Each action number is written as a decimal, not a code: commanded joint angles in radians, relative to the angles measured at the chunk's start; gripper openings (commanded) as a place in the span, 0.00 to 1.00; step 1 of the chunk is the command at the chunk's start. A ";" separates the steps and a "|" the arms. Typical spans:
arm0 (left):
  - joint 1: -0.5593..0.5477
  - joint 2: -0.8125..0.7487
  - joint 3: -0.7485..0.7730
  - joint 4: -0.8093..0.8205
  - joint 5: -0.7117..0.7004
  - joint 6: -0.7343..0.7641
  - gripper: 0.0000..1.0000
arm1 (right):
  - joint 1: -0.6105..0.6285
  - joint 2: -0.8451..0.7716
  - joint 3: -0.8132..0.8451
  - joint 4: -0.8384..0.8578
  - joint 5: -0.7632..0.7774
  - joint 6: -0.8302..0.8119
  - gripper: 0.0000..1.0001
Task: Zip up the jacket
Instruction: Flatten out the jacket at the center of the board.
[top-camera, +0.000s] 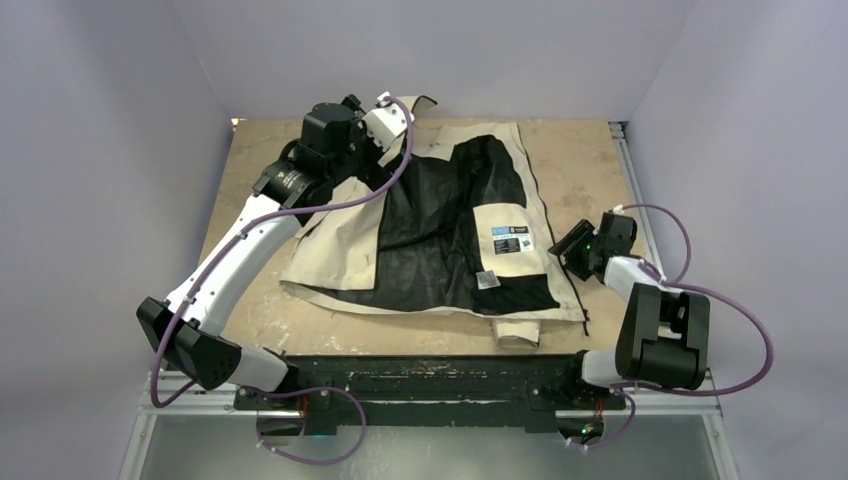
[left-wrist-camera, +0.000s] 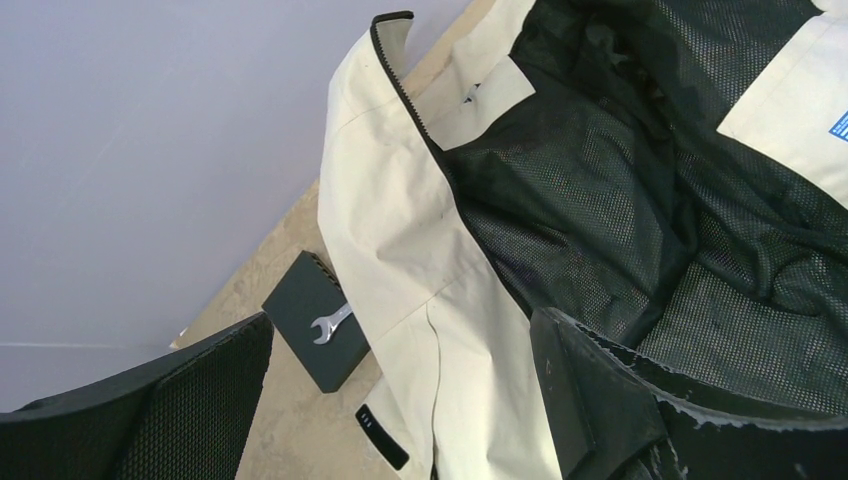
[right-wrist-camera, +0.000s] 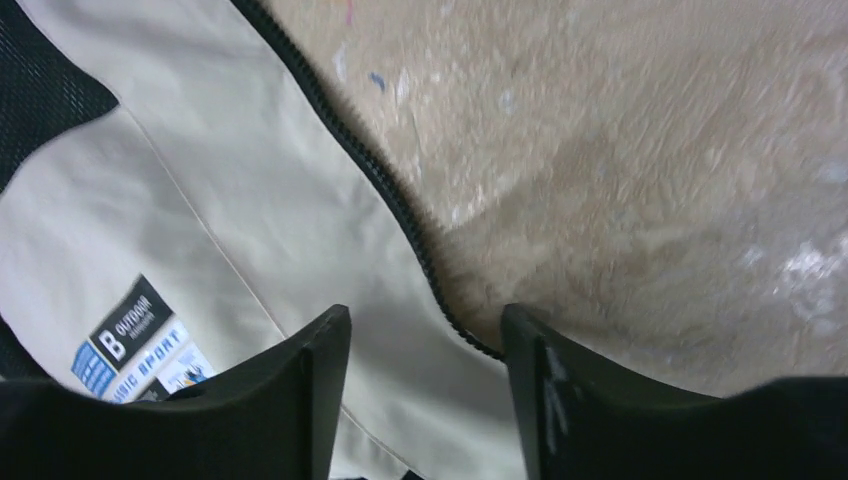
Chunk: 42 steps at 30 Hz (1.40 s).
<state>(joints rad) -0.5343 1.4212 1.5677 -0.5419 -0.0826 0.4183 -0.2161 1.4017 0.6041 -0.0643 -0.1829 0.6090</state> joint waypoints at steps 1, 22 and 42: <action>0.008 0.001 0.030 0.026 -0.008 -0.028 0.99 | 0.001 -0.055 -0.074 -0.006 -0.093 0.014 0.55; 0.007 -0.011 0.035 -0.039 0.168 -0.065 0.99 | 0.119 -0.493 -0.049 -0.185 -0.291 0.190 0.00; 0.108 -0.128 -0.068 -0.104 0.265 -0.148 0.99 | 1.013 -0.080 0.300 0.102 0.111 0.591 0.00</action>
<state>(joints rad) -0.4629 1.3510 1.4929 -0.6273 0.1673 0.2714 0.7479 1.2190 0.8047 -0.0540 -0.1772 1.1393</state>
